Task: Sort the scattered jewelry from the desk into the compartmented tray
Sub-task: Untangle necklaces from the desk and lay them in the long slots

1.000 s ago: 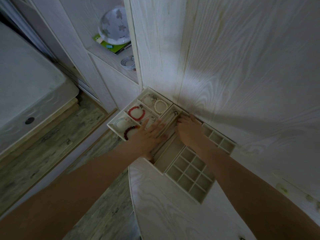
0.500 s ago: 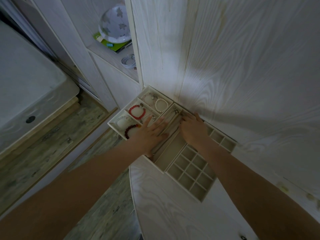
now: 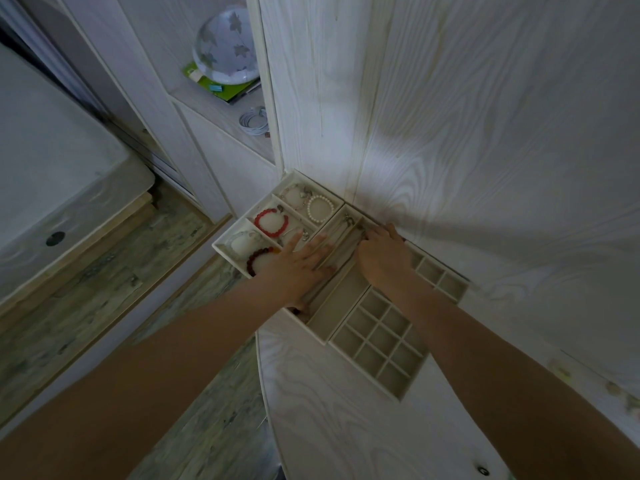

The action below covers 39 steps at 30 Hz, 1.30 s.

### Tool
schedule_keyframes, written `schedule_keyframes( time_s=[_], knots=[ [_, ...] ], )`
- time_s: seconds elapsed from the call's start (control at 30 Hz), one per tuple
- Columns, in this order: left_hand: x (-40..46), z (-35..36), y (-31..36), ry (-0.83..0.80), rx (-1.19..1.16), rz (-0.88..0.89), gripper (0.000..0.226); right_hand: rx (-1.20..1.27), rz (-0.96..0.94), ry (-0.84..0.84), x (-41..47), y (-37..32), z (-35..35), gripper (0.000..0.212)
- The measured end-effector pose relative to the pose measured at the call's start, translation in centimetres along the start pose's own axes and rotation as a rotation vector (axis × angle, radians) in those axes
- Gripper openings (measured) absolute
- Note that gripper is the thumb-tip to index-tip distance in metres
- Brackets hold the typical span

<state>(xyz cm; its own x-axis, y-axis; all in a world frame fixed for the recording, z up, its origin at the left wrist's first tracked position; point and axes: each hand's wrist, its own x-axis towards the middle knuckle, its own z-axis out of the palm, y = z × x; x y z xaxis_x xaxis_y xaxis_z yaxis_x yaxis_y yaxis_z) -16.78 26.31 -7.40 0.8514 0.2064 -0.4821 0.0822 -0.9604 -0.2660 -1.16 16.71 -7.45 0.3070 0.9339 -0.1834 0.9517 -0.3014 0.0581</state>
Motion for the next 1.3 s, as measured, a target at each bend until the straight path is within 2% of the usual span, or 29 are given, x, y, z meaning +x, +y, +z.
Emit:
schedule_keyframes(
  time_s=[0.2,0.47,0.57,0.7,0.77,0.87,1.07,1.3],
  knots=[
    [-0.2,-0.2,0.3,-0.006,-0.026,-0.004,0.099,0.029,0.007,0.004,-0.3,0.1,-0.1,0.027],
    [-1.2,-1.5,0.9,0.075,-0.164,-0.031,0.059,0.190,0.056,0.105,-2.8,-1.0,-2.6,0.035],
    [-1.5,-3.4,1.3,0.131,-0.341,-0.054,0.044,0.249,0.129,0.077,-4.7,-1.1,-3.5,0.035],
    [-1.0,-6.1,3.5,0.153,-0.677,-0.114,0.033,0.431,0.333,-0.059,-8.1,0.1,-3.8,0.038],
    [-0.3,-7.2,5.7,0.177,-0.782,-0.097,0.031,0.506,0.433,-0.093,-10.5,1.2,-3.3,0.038],
    [0.2,-8.8,10.0,0.230,-0.803,-0.060,0.024,0.580,0.578,-0.068,-15.1,3.1,-2.2,0.034],
    [-0.1,-11.5,20.1,0.307,-0.727,-0.062,0.030,0.662,0.632,-0.027,-26.1,6.5,1.1,0.044],
    [-1.6,-13.4,33.5,0.315,-0.722,-0.018,0.029,0.696,0.665,-0.095,-38.4,10.5,5.7,0.046]
  ],
)
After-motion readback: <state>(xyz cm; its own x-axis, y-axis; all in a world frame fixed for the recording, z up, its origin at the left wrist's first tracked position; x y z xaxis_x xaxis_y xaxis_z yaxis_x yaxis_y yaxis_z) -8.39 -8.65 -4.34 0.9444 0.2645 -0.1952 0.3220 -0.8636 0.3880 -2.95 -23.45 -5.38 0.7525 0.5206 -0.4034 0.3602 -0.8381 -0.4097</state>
